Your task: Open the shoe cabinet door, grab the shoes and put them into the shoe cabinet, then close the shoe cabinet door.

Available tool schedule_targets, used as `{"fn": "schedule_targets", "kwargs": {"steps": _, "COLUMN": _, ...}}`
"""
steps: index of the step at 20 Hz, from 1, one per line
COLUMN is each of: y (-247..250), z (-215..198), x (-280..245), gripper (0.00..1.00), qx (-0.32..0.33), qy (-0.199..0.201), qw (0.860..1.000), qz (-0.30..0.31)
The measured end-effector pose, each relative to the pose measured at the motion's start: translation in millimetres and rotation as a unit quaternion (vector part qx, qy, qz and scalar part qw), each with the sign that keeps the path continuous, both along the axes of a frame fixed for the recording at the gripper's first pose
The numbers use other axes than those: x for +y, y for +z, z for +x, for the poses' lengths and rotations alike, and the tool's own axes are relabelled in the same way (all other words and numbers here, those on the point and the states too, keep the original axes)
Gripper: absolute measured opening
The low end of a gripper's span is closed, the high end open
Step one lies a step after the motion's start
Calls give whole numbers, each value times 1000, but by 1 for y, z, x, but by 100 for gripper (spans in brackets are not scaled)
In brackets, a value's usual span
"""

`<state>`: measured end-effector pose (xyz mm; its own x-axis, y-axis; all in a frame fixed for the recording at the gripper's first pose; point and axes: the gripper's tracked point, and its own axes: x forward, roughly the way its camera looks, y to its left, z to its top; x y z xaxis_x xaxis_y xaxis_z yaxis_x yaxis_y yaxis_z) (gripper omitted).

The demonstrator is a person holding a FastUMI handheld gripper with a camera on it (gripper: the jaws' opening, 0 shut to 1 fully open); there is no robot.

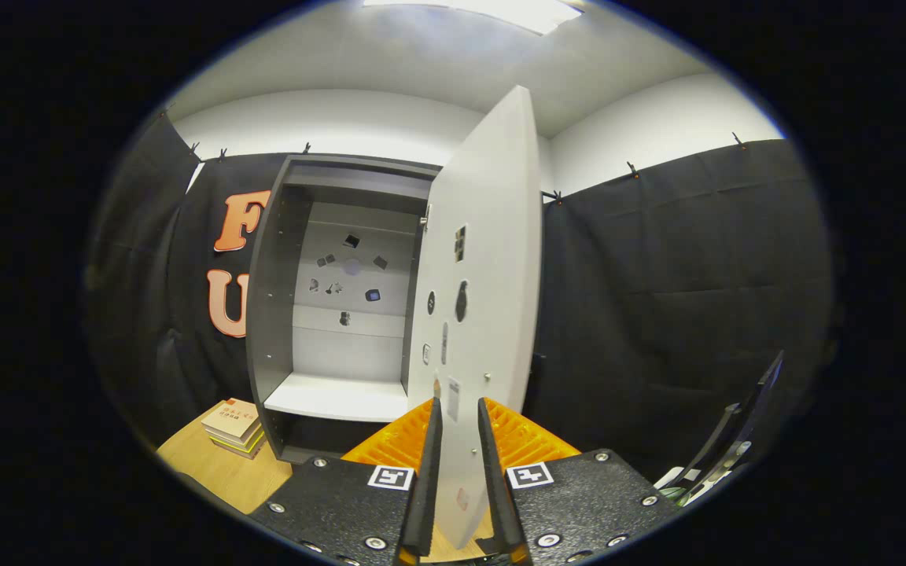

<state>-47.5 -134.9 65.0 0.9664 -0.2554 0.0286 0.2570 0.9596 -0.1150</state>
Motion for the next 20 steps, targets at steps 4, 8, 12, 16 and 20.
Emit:
{"fn": "schedule_targets", "kwargs": {"steps": 4, "y": -3, "z": 5, "x": 23, "gripper": 29, "qx": 4, "qy": 14, "qw": 1000, "qz": 9}}
{"fn": "schedule_targets", "kwargs": {"steps": 8, "y": -2, "z": 12, "x": 48, "gripper": 29, "qx": 1, "qy": 36, "qw": 999, "qz": 22}}
{"fn": "schedule_targets", "kwargs": {"steps": 12, "y": -7, "z": 13, "x": 63, "gripper": 29, "qx": 4, "qy": 56, "qw": 998, "qz": 25}}
{"fn": "schedule_targets", "kwargs": {"steps": 16, "y": -21, "z": 28, "x": 96, "gripper": 32, "qx": 15, "qy": 83, "qw": 996, "qz": 28}}
{"fn": "schedule_targets", "kwargs": {"steps": 20, "y": -51, "z": 38, "x": 123, "gripper": 32, "qx": 44, "qy": 109, "qw": 992, "qz": 38}}
